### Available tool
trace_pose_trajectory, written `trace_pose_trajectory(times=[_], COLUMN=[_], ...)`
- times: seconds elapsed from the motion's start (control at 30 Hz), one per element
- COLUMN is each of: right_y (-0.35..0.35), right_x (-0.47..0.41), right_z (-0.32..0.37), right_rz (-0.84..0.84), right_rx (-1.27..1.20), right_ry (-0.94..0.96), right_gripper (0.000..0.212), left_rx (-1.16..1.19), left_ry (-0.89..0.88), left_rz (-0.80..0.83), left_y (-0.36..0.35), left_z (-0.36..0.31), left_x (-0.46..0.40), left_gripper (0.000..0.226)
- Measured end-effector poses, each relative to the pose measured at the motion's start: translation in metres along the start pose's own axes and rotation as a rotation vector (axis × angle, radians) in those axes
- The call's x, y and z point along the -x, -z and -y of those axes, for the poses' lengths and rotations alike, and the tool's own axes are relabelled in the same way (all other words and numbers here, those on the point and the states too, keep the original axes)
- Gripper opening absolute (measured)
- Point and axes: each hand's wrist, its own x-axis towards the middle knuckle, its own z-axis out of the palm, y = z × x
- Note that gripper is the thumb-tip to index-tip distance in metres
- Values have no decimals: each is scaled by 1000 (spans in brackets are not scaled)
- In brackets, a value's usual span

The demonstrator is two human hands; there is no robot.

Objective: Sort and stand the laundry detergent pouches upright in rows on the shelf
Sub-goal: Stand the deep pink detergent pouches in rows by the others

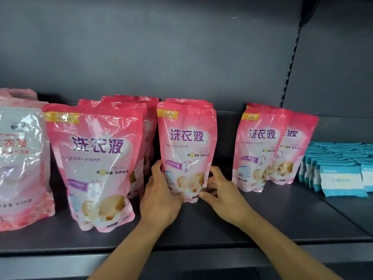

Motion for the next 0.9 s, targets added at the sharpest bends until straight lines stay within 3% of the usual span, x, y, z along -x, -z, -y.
trace_pose_trajectory(times=[0.13, 0.3, 0.47, 0.63, 0.77, 0.83, 0.9], right_y=[12, 65, 130, 190, 218, 221, 220], right_x=[13, 24, 6, -40, -75, -82, -83], right_z=[3, 2, -16, -24, -14, -9, -10], right_rz=[-118, -485, -682, -599, -374, -281, -235], right_rx=[26, 36, 161, 547, 897, 909, 723], right_ry=[1, 68, 81, 269, 352, 356, 384], right_gripper=[61, 49, 55, 59, 35, 20, 15], left_rx=[-49, -211, -143, 4, 121, 144, 132], left_ry=[-23, -425, -555, -315, -112, -55, -30], left_rz=[-54, -256, -96, 30, 91, 72, 46], left_y=[0, -10, -42, -93, -133, -145, -151], left_z=[-9, -45, -89, -113, -109, -105, -105], left_x=[13, 41, 48, 29, 9, 5, 5], left_gripper=[110, 109, 97, 100, 112, 113, 111])
